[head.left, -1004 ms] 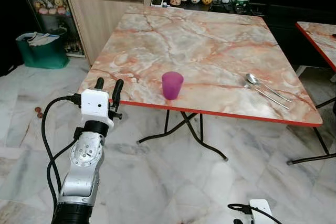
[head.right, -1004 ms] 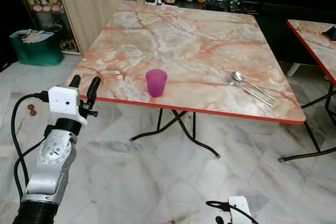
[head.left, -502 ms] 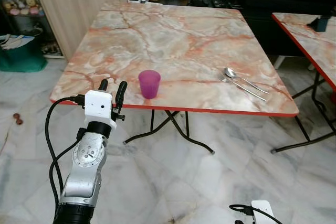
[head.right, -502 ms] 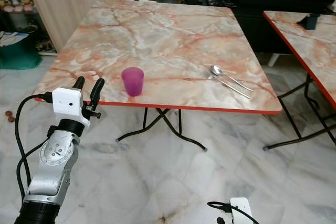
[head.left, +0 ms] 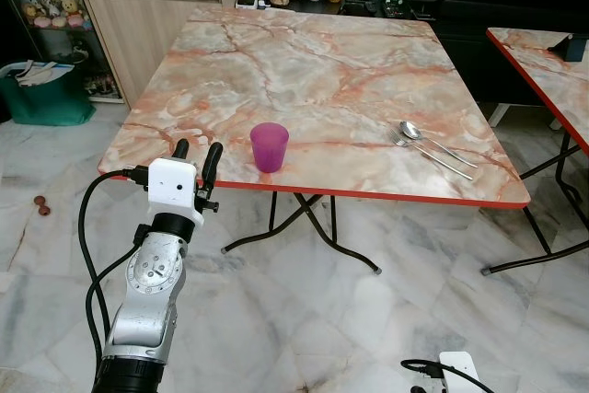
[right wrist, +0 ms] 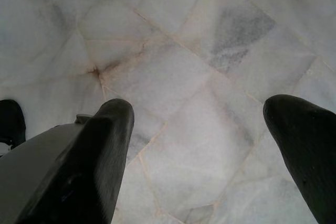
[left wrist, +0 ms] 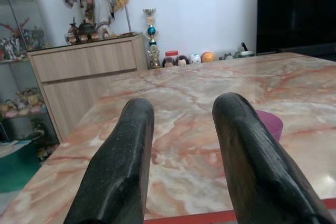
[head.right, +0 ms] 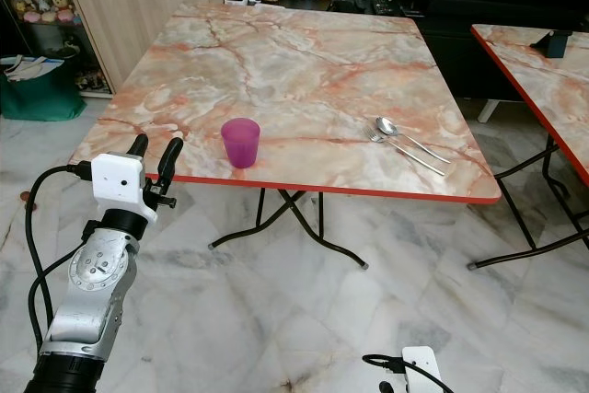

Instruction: Setting the table

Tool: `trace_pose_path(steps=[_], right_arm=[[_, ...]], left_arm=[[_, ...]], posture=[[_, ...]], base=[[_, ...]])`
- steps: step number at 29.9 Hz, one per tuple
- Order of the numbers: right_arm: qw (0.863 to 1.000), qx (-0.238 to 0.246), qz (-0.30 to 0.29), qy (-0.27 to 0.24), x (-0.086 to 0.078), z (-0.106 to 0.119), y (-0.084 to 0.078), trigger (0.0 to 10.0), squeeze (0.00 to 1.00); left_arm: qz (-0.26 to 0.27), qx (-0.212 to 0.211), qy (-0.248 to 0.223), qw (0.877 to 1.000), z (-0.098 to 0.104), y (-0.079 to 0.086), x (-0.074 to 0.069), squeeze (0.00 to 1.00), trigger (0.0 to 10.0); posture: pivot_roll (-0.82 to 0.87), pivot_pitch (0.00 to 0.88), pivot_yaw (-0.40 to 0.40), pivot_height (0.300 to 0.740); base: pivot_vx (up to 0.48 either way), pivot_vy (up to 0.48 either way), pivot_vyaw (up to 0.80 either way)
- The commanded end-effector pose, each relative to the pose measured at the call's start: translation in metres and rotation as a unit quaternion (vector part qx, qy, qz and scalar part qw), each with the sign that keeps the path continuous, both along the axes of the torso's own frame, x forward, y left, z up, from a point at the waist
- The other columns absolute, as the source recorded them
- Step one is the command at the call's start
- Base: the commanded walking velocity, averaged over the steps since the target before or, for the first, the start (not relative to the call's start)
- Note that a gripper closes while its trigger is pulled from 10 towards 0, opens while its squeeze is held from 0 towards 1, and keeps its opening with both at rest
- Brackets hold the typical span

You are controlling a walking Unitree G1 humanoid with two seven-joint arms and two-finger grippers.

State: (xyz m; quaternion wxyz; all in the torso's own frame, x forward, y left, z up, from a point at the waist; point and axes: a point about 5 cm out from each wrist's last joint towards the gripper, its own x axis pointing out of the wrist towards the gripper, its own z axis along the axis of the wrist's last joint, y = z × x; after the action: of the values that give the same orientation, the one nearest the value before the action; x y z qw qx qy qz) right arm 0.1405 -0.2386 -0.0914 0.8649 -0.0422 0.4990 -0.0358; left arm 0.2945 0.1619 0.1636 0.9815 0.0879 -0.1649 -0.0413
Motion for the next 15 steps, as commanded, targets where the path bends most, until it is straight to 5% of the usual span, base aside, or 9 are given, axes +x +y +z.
trace_pose_path(steps=[1,15], right_arm=[[1.000,-0.005,-0.002,-0.005,0.0012,0.0014,-0.0033,10.0,0.00],[1.000,-0.008,0.001,-0.004,0.0024,0.0019,-0.0038,10.0,0.00]], left_arm=[[-0.003,0.001,0.006,1.000,-0.0002,-0.0007,0.0002,0.00,10.0],[-0.002,0.000,0.005,1.000,0.0000,-0.0008,-0.0001,0.00,10.0]], posture=[[0.11,0.000,-0.075,0.740],[0.11,0.000,-0.081,0.740]], base=[[0.266,0.000,0.00],[0.268,0.000,0.00]])
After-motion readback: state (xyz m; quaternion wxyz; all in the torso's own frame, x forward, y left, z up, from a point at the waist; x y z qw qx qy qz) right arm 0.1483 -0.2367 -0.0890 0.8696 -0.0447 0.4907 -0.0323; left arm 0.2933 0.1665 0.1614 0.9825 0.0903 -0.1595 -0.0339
